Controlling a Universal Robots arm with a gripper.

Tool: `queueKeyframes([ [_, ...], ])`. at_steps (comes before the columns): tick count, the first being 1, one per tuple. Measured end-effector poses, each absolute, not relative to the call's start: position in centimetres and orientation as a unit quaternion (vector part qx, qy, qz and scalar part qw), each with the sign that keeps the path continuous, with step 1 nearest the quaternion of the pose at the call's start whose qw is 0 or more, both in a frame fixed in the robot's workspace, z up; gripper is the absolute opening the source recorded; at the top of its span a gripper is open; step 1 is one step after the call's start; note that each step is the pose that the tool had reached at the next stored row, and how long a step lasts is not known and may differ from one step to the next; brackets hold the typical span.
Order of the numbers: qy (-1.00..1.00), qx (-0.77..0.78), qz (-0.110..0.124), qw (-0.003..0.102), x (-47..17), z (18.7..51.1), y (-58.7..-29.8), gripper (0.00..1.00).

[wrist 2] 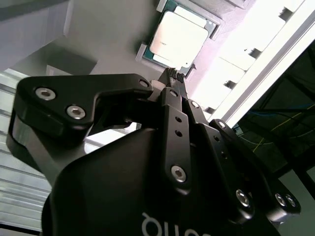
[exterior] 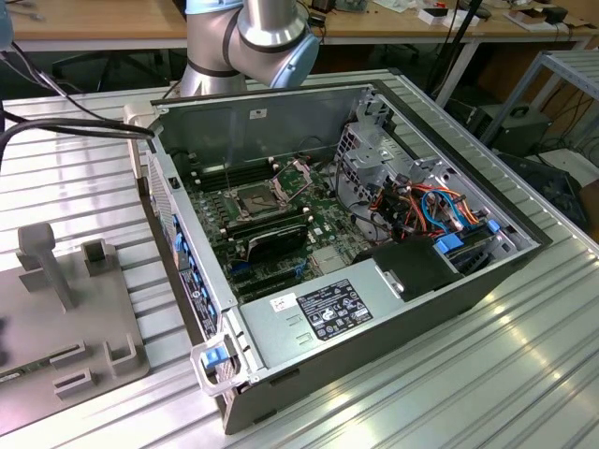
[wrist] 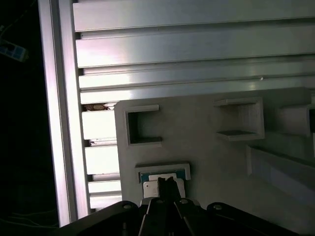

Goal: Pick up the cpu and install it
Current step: 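Reach for the cpu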

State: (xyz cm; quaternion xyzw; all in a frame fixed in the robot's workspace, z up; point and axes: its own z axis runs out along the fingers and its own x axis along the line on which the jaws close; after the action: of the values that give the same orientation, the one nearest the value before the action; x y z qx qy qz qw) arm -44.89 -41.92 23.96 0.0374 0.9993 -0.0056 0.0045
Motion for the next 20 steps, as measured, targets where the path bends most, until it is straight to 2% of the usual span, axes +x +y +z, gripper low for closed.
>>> queueKeyframes([
  [9, 0.999, 0.037, -0.006, 0.004, -44.9, 23.9, -43.6, 0.11],
  [20, 0.999, 0.037, -0.006, 0.004, -44.9, 23.9, -43.6, 0.11],
])
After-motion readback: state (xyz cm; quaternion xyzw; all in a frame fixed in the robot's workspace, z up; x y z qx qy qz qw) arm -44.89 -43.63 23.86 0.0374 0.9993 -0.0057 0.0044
